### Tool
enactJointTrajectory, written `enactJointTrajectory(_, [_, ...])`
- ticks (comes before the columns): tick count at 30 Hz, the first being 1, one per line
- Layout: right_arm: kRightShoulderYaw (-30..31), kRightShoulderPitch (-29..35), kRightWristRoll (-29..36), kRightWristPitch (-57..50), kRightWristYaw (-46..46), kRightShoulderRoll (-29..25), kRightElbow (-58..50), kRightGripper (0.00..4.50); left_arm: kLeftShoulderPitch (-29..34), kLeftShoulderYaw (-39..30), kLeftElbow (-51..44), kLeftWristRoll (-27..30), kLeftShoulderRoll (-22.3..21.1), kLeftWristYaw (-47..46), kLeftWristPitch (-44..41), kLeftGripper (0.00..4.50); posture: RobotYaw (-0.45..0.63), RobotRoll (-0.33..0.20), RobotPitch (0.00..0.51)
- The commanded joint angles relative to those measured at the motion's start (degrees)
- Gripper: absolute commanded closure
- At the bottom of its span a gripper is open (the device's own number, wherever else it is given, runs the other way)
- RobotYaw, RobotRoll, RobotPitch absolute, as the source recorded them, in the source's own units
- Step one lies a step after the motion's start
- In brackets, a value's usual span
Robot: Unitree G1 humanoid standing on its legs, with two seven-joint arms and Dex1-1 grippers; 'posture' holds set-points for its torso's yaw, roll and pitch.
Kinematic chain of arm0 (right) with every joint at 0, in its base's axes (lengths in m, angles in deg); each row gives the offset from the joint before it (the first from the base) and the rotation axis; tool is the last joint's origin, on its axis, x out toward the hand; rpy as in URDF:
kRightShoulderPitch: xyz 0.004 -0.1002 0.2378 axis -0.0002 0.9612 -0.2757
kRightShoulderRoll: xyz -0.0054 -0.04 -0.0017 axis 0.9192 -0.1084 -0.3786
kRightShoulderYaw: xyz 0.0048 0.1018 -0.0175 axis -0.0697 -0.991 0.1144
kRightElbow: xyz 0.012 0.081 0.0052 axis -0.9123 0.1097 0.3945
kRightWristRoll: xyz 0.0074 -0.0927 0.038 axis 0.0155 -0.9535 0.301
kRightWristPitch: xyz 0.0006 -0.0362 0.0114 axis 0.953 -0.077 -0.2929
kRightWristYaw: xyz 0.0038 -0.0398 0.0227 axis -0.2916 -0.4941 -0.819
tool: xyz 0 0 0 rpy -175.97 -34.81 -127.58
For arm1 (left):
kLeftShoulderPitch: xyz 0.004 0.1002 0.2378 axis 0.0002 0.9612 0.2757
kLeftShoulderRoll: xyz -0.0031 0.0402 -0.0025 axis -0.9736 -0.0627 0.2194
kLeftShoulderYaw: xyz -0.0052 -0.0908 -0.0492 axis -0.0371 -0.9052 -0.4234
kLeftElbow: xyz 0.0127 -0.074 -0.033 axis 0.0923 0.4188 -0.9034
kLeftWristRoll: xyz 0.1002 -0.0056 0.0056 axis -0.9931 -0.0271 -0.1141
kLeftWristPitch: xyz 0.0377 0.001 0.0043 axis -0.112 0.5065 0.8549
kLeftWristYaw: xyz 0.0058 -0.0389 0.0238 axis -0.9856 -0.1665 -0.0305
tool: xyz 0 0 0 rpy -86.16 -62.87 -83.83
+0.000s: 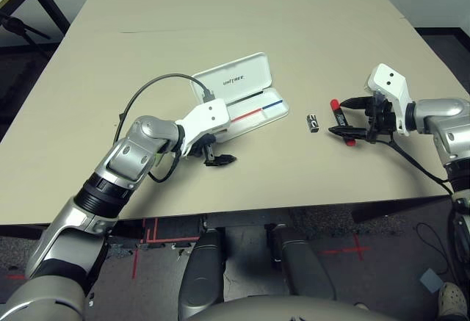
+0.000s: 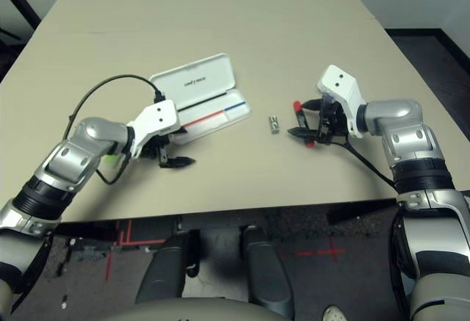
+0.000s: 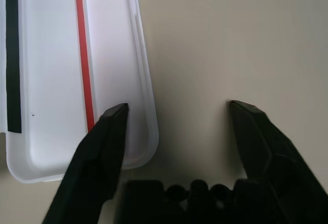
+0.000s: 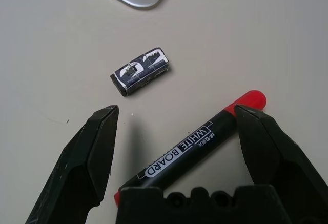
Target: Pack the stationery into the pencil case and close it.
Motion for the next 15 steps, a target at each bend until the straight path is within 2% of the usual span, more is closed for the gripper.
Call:
enactJointTrajectory(1, [-0.27, 0.77, 0.2, 0.4, -0.25, -0.22, -0.46, 0.0, -0.41, 1.23, 1.64, -1.35, 0.03, 0.78, -0.87, 1.74, -0.01, 0.0, 0.21])
enactJointTrajectory(8, [-0.24, 1.31, 0.14, 0.9, -0.64, -0.16, -0.49, 0.0, -1.04, 1.51, 1.89, -1.89, -0.28, 2.27, 1.34, 4.48, -0.01, 0.0, 0.215])
enactJointTrajectory(15, [0.1, 1.82, 0.51, 0.09, 0.42, -0.37, -1.11, 0.0, -0.67, 1.53, 1.1, -2.72, -2.24, 5.99, 6.91, 4.48, -0.01, 0.0, 0.218])
